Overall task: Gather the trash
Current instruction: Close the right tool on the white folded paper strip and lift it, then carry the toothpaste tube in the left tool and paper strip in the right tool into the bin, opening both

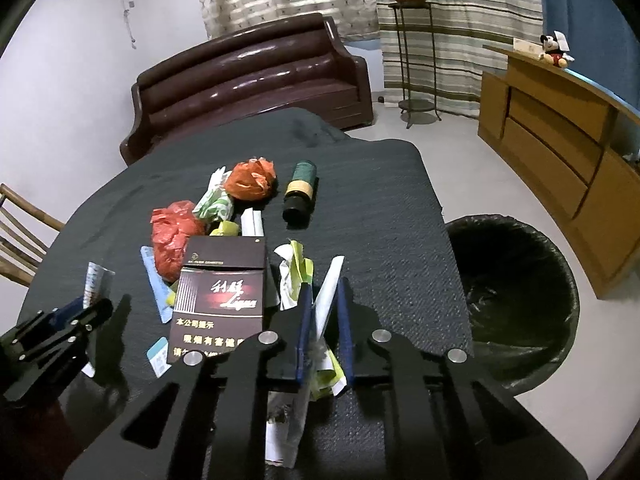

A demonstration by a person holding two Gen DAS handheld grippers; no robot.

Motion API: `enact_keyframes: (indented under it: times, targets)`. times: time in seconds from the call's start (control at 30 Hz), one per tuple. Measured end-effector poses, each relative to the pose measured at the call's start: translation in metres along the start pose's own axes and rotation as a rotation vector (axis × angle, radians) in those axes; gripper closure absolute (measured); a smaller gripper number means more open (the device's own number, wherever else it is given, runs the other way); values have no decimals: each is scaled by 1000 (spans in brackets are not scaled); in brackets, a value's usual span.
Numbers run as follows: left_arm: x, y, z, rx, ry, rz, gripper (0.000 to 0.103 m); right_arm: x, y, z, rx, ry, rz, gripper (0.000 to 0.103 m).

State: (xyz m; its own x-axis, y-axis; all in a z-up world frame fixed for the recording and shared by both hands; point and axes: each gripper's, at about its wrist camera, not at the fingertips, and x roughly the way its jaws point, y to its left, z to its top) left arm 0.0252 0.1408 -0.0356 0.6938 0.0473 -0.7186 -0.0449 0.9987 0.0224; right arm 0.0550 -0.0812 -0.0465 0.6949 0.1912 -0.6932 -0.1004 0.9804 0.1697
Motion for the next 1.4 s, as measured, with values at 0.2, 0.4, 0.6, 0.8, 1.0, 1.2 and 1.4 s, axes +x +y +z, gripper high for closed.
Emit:
enact_keyframes:
  times: [0.2,0.4,0.6,0.8,1.0,1.2,1.4]
  targets:
    - [-2,-4,-1,3,-8,-6,73,-7,1,-1,8,-13,12,94]
    - [-9,-12,-1,10,-26,-16,73,-17,-3,-2,20,-34,15,95]
    - [-14,-22,0,24,-37,-32,73,-25,-10,-3,36,-48,8,95]
    - [-23,-39,8,40,-63,-67,74,-38,-24,1,53,-82,-10,95]
    - [-31,-69,22,68,-99,-129,74,-52,-48,11,71,-135,-53,95]
    - [-32,-112,40,98,-110,-210,74,-59,-83,20,91,-173,-107,95]
    - [-28,-160,55,143,-125,-260,74,-58,-114,29,111,-197,-144,95]
